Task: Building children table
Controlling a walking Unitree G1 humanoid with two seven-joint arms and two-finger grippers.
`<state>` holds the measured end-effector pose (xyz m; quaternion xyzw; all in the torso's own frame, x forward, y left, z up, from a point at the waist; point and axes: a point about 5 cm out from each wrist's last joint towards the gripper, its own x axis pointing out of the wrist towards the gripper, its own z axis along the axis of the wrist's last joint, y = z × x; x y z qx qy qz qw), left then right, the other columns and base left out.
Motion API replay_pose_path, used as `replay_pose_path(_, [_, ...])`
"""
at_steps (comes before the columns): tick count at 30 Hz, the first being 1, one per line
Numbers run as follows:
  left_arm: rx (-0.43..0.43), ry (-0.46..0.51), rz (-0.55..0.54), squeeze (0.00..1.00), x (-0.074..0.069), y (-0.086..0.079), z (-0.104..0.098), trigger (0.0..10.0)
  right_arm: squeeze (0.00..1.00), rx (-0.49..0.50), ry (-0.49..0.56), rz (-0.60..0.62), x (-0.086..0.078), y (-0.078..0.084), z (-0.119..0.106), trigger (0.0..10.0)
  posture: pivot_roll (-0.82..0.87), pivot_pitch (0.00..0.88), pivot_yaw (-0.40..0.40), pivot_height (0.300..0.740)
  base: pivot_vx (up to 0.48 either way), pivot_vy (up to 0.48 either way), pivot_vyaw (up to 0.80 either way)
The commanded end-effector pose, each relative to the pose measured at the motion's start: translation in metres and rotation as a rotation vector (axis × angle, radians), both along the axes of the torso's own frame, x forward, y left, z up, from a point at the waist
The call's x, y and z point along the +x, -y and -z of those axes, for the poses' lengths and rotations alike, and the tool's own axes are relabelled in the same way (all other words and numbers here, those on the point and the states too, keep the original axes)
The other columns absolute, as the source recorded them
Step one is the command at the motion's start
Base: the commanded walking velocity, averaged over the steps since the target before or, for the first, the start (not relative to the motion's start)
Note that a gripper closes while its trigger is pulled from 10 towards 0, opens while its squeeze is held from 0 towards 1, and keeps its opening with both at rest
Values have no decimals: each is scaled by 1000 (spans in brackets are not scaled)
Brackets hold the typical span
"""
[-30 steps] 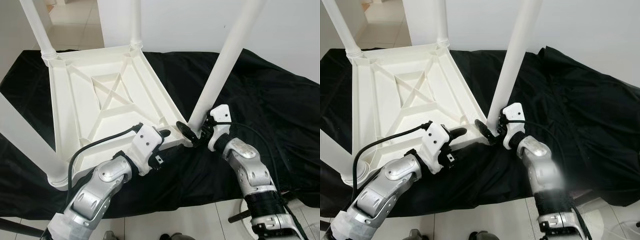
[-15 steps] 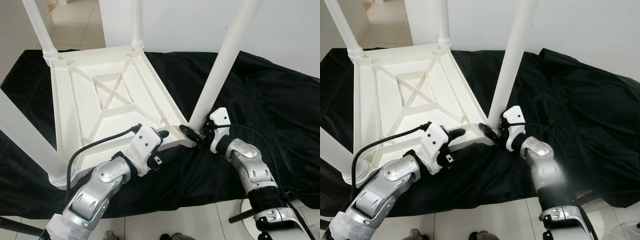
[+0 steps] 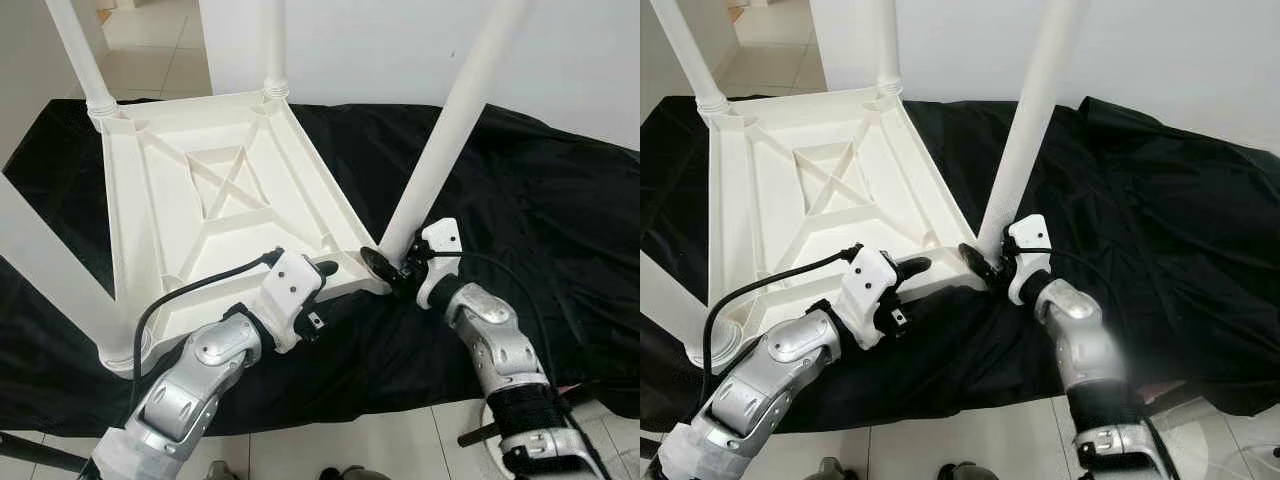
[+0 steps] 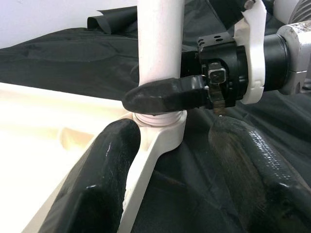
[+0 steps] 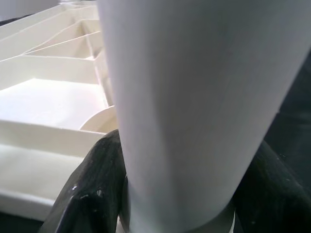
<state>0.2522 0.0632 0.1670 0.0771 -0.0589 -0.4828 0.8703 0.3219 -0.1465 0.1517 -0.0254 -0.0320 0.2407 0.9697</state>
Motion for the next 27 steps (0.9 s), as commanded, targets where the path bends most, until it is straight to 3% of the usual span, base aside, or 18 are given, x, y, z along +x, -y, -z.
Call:
replay_pose_path(1, [19,-4,67,0,-5,4,4,10000,0,15,-34,67,-1,8,5,10000,-52,95,-52,740,0,0,0])
replay_pose_path(5, [17,-5,71,0,-5,4,4,10000,0,77,-79,291,-10,0,11,10000,-56,90,-51,740,0,0,0])
replay_pose_path(9, [18,-4,72,0,-5,5,4,10000,0,89,-84,319,-11,-2,11,10000,-56,90,-51,740,0,0,0])
replay_pose_path(13, [21,-1,82,0,-6,6,4,10000,0,164,-118,446,-17,-21,15,10000,-57,79,-52,740,0,0,0])
replay_pose_path(14, [21,-1,82,0,-6,6,4,10000,0,164,-118,446,-17,-21,15,10000,-57,79,-52,740,0,0,0])
replay_pose_path(16, [20,0,85,0,-5,7,4,10000,0,222,-164,466,-20,-41,19,10000,-56,71,-52,740,0,0,0])
replay_pose_path(18, [20,1,85,0,-5,7,4,10000,0,238,-174,452,-22,-48,18,10000,-56,71,-52,740,0,0,0])
replay_pose_path(22, [20,1,90,0,-5,7,4,10000,0,246,-170,431,-23,-50,15,10000,-57,64,-52,740,0,0,0])
replay_pose_path(23, [23,3,94,0,-5,8,5,10000,333,238,-161,436,-22,-44,14,10000,-57,63,-52,740,0,0,0])
replay_pose_path(24, [23,3,94,0,-5,8,5,10000,333,238,-161,436,-22,-44,14,10000,-57,63,-52,740,0,0,0])
replay_pose_path(25, [24,6,93,0,-5,7,5,10000,1000,239,-155,435,-22,-41,13,10000,-55,62,-52,740,0,0,0])
replay_pose_path(27, [23,10,88,0,-4,7,4,10000,1000,238,-136,415,-23,-39,11,10000,-56,62,-53,740,0,0,0])
